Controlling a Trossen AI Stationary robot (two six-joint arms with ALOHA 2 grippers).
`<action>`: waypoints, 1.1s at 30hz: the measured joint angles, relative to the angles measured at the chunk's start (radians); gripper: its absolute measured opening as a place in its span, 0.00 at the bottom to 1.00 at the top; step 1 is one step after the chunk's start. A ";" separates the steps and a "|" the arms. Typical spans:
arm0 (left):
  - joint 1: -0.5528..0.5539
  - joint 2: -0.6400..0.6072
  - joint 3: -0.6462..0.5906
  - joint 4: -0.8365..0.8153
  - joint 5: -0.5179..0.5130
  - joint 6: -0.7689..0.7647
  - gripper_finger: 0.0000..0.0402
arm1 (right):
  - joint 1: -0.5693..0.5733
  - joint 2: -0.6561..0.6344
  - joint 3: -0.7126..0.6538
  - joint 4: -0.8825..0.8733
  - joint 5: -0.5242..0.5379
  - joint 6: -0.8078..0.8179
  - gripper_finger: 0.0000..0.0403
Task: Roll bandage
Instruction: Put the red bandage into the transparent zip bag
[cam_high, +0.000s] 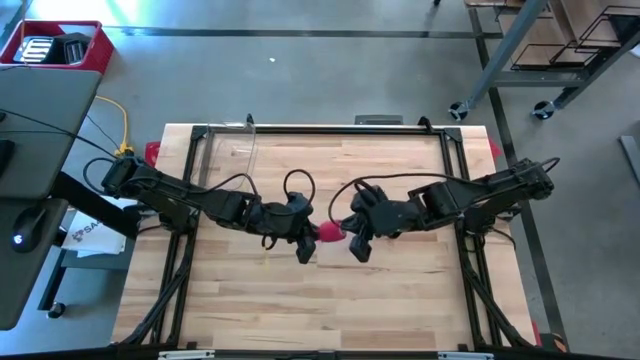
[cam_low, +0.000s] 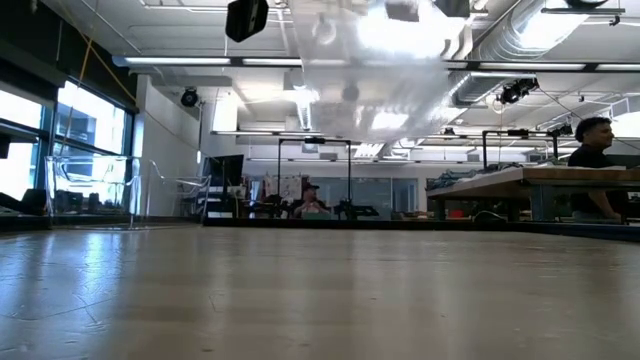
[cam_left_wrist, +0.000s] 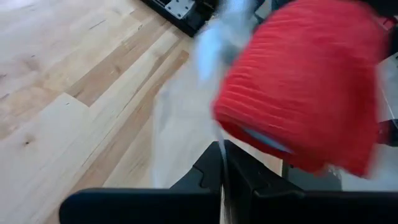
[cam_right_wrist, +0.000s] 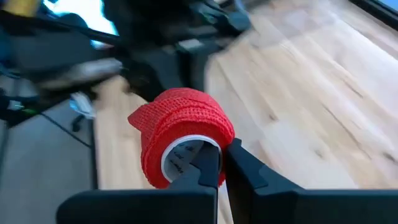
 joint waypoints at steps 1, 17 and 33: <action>-0.001 0.000 0.000 0.004 -0.001 0.003 0.00 | 0.000 0.000 0.000 -0.022 0.011 0.017 0.00; -0.003 -0.005 0.000 0.021 -0.098 -0.023 0.00 | 0.000 0.006 0.000 -0.133 0.027 0.062 0.00; 0.000 -0.005 -0.002 0.056 -0.117 -0.084 0.00 | -0.030 0.039 0.001 -0.211 0.194 0.286 0.00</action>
